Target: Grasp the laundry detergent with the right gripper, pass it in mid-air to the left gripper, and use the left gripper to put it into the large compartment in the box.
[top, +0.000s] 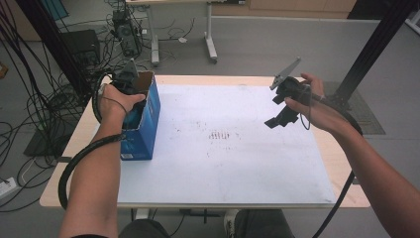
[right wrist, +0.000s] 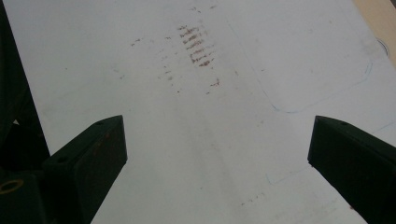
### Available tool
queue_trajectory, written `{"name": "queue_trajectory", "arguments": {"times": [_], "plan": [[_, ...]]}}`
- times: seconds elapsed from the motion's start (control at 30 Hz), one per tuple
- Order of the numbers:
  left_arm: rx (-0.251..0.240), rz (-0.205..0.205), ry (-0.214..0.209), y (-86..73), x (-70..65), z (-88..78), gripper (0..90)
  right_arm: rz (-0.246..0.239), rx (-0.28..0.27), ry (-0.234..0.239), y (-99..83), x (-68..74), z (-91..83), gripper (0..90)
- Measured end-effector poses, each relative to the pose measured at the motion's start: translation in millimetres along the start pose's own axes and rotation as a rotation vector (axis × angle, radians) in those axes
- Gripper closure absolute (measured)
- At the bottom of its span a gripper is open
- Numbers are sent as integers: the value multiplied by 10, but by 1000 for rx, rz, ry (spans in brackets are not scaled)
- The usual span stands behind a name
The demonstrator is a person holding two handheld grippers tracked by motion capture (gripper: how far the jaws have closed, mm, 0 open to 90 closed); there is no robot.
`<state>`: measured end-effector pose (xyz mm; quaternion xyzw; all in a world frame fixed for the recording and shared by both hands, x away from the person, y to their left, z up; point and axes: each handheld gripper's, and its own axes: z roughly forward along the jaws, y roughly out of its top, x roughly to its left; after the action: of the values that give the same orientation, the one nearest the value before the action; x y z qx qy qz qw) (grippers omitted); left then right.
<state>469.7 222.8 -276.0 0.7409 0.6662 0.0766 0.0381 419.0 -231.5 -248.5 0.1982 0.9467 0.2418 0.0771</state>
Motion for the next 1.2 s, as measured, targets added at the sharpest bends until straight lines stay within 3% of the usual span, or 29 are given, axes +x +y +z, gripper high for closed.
{"name": "queue_trajectory", "arguments": {"times": [1.2], "plan": [[2,7,7,-3,-20,-2,367,-5,6,-4,-8,-6,-16,45]]}}
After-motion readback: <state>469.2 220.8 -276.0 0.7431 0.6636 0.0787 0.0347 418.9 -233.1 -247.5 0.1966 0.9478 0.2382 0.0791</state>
